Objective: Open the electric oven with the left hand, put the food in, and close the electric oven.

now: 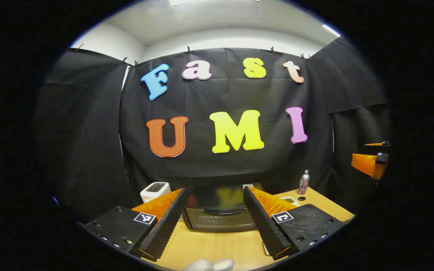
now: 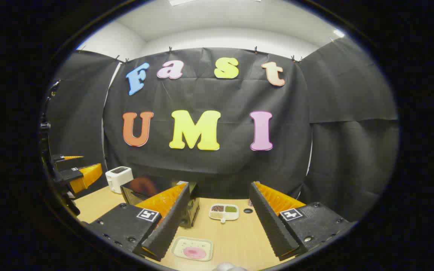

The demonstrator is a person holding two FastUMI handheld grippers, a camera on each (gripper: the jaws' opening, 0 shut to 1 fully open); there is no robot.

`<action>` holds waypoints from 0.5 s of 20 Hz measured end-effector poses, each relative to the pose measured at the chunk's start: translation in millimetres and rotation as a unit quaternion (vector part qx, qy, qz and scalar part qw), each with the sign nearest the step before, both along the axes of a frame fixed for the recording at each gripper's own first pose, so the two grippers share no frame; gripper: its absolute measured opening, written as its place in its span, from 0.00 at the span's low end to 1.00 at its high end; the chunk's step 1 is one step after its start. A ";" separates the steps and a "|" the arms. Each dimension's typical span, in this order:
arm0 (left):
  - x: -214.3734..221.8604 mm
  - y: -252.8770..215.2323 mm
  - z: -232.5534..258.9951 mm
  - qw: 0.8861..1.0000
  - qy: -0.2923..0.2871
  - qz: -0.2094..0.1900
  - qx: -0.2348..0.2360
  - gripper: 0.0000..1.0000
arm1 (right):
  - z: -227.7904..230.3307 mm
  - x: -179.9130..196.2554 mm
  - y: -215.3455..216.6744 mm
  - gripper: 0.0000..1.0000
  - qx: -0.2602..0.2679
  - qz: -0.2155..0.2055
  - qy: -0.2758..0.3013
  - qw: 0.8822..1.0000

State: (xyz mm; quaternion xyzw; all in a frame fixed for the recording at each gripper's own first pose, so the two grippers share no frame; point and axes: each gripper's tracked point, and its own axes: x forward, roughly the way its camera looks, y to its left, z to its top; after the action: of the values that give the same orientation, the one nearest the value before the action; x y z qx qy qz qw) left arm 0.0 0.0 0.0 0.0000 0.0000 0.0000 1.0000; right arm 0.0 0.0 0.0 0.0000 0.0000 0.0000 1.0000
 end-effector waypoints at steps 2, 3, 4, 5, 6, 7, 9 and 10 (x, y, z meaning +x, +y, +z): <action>1.8 0.9 0.0 1.000 -0.001 0.000 -0.001 0.96 | -1.3 0.2 -0.6 0.97 0.000 -0.001 0.001 1.000; 2.7 -0.2 -1.2 1.000 0.000 -0.001 -0.001 1.00 | -0.8 -0.5 -1.1 0.97 0.000 -0.003 0.002 1.000; 3.6 -0.3 -1.2 1.000 0.000 -0.003 0.000 0.96 | -1.8 -0.3 -1.7 0.97 0.000 -0.003 0.003 1.000; 4.4 0.1 -1.4 1.000 0.000 -0.003 0.002 0.96 | -1.3 -0.9 -0.8 0.97 0.000 -0.003 0.003 1.000; 5.7 -0.1 -2.1 1.000 0.001 -0.005 0.002 0.96 | -0.8 -1.2 -0.2 0.97 -0.001 -0.003 0.003 1.000; 6.6 -1.0 -3.4 1.000 0.001 -0.006 0.002 0.96 | -0.4 -1.9 -0.3 0.98 -0.002 -0.003 0.002 1.000; 8.0 -2.2 -5.6 1.000 0.003 -0.010 0.000 0.96 | -2.2 -1.4 0.4 0.97 -0.003 -0.002 0.004 1.000; 8.7 -2.1 -5.7 1.000 0.003 -0.009 0.000 0.96 | -2.9 -0.6 1.3 0.97 -0.004 -0.002 0.004 1.000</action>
State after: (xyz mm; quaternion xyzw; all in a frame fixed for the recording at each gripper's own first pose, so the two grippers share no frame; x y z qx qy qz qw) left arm 8.7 -2.1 -5.7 -0.0002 0.0029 -0.0090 1.0000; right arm -0.6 1.3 -2.9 -0.0036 0.0041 -0.0019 1.0000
